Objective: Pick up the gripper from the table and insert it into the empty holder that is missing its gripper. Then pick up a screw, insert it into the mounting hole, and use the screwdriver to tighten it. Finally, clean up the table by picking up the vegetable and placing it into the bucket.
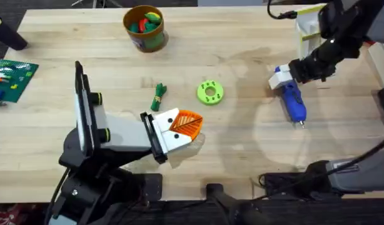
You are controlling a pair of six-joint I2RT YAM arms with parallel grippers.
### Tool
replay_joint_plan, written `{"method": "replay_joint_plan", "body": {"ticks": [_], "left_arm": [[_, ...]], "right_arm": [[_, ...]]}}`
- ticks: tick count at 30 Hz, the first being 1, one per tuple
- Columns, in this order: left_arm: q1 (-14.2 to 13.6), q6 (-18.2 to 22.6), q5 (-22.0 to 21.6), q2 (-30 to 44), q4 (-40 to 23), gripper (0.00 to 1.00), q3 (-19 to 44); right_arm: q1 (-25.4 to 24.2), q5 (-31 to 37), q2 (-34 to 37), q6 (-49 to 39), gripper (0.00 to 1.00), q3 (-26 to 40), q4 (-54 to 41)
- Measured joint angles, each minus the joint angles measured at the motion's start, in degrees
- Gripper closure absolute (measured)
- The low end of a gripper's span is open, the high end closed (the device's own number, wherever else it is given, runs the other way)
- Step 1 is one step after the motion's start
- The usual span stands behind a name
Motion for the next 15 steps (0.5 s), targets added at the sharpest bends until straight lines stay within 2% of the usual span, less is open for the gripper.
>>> {"method": "replay_joint_plan", "body": {"ticks": [8, 15], "left_arm": [[0.0, 0.0, 0.0, 0.0, 0.0, 0.988, 0.0], [0.0, 0.0, 0.0, 0.0, 0.0, 0.988, 0.0]], "right_arm": [[0.0, 0.1, 3.7, 0.2, 0.005, 0.0, 0.9], [0.0, 0.1, 3.7, 0.2, 0.007, 0.0, 1.4]]}}
